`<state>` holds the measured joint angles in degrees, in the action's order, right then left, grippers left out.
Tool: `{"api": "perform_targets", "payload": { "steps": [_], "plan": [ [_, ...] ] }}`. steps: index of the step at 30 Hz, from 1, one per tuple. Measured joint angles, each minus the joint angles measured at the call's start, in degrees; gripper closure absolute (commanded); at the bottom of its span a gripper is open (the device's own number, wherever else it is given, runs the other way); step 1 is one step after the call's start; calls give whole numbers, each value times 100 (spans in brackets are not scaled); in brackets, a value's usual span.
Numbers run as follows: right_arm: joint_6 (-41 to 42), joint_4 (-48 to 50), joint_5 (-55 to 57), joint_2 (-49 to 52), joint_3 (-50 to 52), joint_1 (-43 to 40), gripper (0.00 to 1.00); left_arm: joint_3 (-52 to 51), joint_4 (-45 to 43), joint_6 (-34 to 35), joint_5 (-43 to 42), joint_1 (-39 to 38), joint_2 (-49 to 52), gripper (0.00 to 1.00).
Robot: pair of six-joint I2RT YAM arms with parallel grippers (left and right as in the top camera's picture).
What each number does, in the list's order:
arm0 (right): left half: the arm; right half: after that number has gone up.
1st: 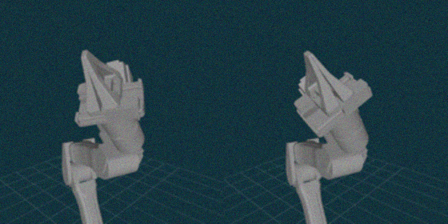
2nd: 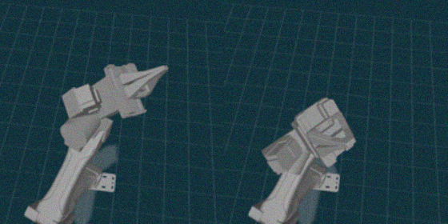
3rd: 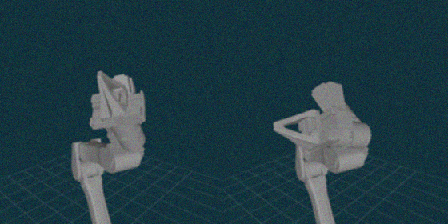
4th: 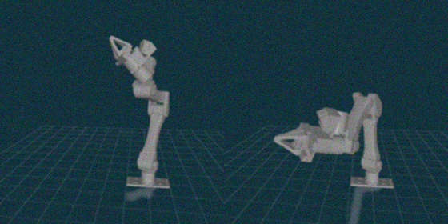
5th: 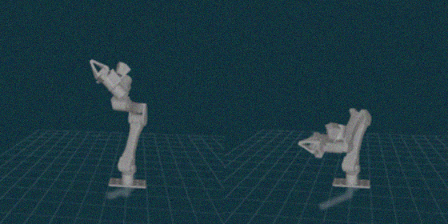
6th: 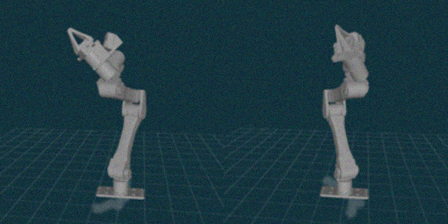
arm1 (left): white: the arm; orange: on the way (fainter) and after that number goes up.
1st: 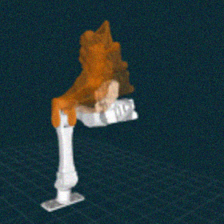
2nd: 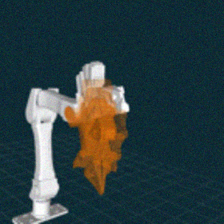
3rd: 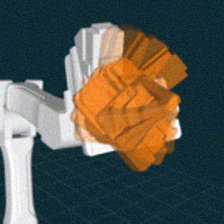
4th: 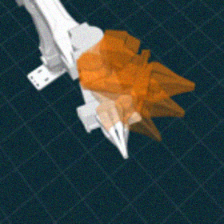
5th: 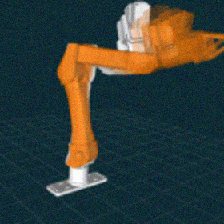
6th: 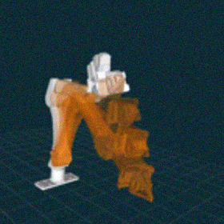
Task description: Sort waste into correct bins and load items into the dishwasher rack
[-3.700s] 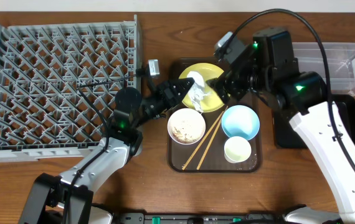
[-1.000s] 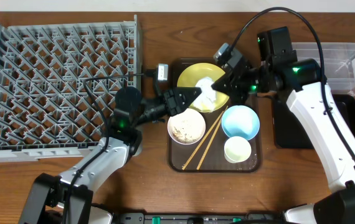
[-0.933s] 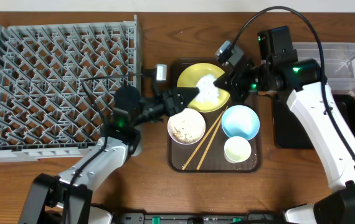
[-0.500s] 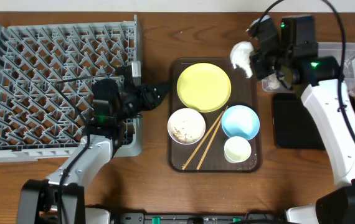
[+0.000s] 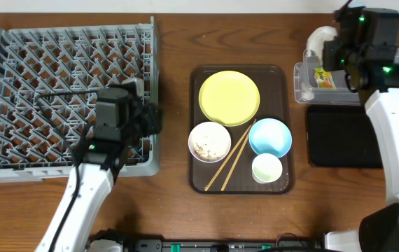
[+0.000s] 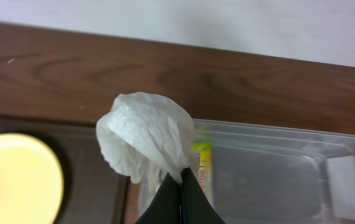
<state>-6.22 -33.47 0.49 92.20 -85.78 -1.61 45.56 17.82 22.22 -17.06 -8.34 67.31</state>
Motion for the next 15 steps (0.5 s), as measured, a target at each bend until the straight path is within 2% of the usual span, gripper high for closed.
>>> {"api": "perform_targets", "payload": {
  "steps": [1, 4, 5, 8, 15],
  "plan": [
    [11, 15, 85, 0, -7, -61, 99, 13, 286, -26, 208, 0, -114, 67],
    [24, 13, 284, 7, -9, -175, 99, 9, 1082, -138, 748, 0, -358, 44],
    [26, 4, 352, 15, -11, -195, 99, 9, 1338, -146, 942, 0, -417, 40],
    [46, -15, 505, 107, -20, -245, 99, 9, 1650, -153, 1252, 2, -487, 38],
    [201, 22, 623, 780, -52, -363, 99, 9, 1687, -153, 1495, 4, -492, 38]
  ]
}}
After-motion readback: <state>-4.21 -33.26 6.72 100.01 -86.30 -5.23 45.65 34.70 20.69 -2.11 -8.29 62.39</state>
